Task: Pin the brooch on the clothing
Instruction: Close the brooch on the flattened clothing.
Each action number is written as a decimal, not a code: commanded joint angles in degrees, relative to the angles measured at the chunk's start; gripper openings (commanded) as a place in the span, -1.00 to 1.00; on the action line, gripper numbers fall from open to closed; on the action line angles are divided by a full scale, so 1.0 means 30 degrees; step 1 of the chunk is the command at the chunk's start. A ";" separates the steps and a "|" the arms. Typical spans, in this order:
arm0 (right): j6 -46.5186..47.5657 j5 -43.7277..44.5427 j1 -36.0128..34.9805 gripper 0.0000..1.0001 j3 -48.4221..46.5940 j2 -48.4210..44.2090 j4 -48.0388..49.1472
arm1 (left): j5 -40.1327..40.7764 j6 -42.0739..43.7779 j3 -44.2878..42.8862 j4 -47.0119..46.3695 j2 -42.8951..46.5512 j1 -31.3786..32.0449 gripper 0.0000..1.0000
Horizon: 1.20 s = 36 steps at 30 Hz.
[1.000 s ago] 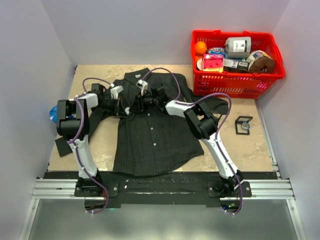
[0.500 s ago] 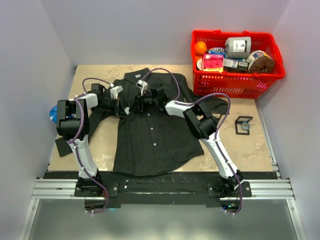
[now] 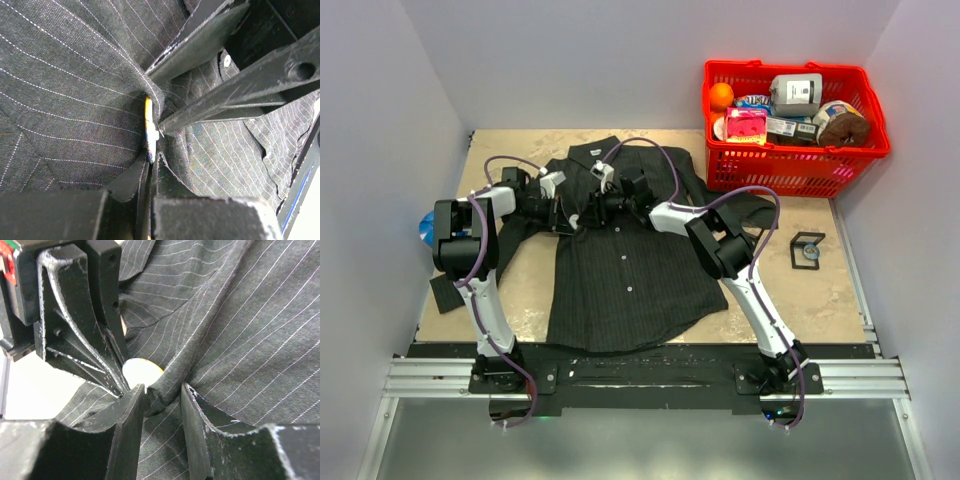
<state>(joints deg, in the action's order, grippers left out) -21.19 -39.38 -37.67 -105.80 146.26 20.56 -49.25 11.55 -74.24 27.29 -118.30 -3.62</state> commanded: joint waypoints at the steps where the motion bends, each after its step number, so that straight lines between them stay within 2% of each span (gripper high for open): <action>1: -0.0319 -0.0702 -0.0451 -0.20 0.0344 -0.0031 0.0794 | 0.0334 0.0193 0.0078 -0.0190 -0.0205 0.0004 -1.00; 9: -0.0612 -0.0439 -0.0480 -0.20 0.0433 -0.0061 0.1029 | 0.0334 0.0163 0.0048 -0.0161 -0.0234 0.0005 -1.00; 26: -0.0612 -0.1523 -0.0480 -0.24 -0.1823 0.1228 -0.0875 | 0.0569 0.0192 0.0019 -0.0043 -0.0264 0.0063 -1.00; 36: -0.0612 -0.1084 -0.0480 -0.31 -0.2350 0.1345 -0.1666 | 0.0714 0.0251 0.0048 -0.0043 -0.0205 0.0151 -1.00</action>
<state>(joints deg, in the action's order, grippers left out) -22.85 -42.13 -37.82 -110.37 148.77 17.63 -49.06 11.51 -74.24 27.31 -118.30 -3.68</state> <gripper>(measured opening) 0.352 0.030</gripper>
